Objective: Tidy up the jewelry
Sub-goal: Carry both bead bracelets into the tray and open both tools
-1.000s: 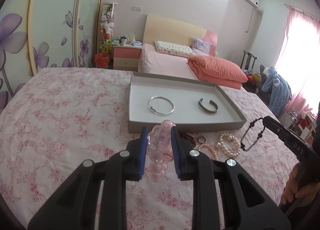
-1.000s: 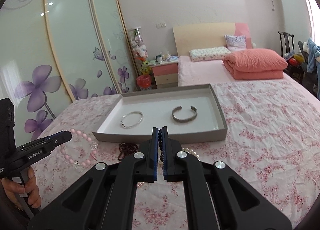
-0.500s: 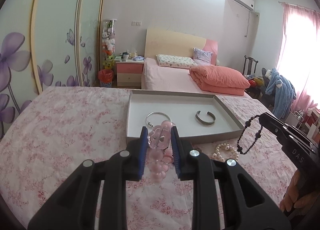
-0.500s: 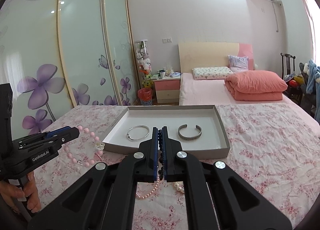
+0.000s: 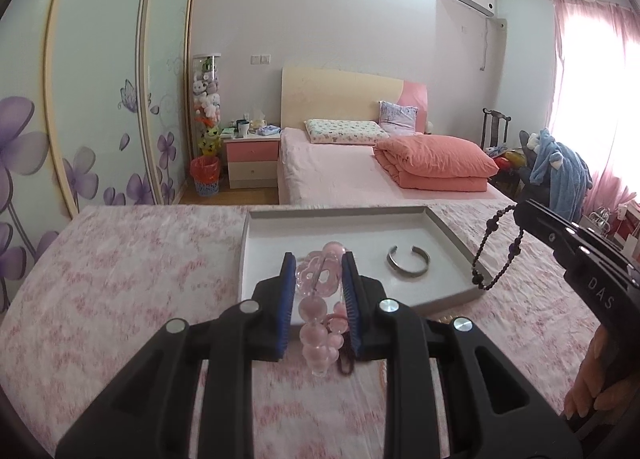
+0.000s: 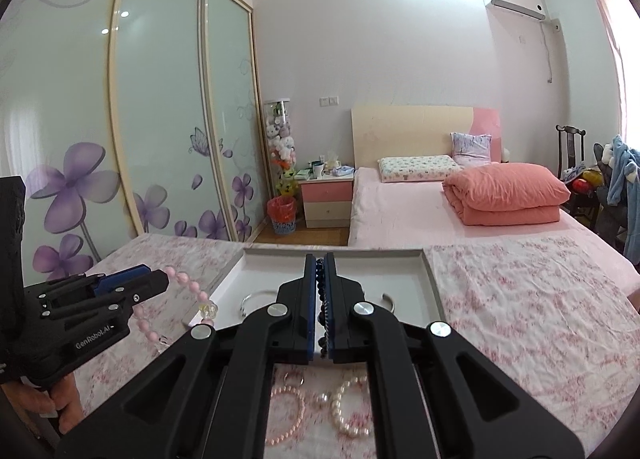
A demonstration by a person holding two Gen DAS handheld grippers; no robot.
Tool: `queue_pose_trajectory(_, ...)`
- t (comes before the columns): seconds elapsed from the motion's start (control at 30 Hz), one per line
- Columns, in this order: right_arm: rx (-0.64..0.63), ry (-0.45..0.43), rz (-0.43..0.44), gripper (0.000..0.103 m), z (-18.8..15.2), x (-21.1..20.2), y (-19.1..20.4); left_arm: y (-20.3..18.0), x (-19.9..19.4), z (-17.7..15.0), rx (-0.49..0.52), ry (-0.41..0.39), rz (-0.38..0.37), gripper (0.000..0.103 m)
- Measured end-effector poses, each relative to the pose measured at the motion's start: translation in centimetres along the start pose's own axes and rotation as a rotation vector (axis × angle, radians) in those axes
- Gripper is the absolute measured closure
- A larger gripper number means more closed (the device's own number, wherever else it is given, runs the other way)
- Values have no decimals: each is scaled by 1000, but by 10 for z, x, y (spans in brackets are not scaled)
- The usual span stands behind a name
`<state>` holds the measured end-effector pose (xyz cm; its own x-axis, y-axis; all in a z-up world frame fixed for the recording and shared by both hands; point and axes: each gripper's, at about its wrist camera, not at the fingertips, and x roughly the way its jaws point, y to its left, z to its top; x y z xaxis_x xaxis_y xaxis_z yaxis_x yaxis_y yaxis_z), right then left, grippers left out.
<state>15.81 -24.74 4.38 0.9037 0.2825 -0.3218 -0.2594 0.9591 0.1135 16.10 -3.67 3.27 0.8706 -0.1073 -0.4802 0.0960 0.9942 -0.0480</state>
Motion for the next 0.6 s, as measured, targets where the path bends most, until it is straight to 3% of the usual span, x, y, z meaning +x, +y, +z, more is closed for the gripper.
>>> queue_pose_trajectory(0.6, 76, 111, 3, 98, 9, 99, -26, 10, 94, 30, -25, 66, 34, 79)
